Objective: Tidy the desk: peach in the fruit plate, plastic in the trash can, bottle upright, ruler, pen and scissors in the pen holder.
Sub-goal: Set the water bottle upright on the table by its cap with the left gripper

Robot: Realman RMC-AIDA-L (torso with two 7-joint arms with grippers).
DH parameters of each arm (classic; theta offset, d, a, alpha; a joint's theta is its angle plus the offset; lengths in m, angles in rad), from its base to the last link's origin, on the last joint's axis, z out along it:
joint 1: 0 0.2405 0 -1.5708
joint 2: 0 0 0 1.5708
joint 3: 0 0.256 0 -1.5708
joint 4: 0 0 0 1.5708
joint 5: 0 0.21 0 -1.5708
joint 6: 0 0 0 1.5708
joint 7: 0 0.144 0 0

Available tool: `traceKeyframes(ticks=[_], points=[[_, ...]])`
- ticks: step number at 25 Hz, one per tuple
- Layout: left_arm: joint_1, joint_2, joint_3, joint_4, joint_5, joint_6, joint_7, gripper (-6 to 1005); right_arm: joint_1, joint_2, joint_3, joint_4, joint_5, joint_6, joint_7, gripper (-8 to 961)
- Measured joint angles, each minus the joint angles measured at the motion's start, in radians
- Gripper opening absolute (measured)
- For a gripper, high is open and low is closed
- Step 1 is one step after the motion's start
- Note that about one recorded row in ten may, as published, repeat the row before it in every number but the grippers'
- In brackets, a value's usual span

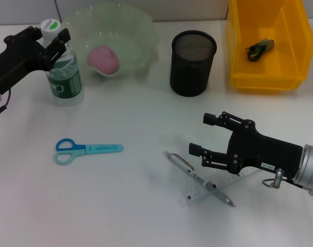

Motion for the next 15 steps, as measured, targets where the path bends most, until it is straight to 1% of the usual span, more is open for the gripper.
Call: traceKeyframes(ticks=[15], points=[[-0.002,0.000,-0.003,0.000,-0.001,0.006,-0.001,507,0.003,0.000,0.000,0.000,0.000,0.000,0.011,829]])
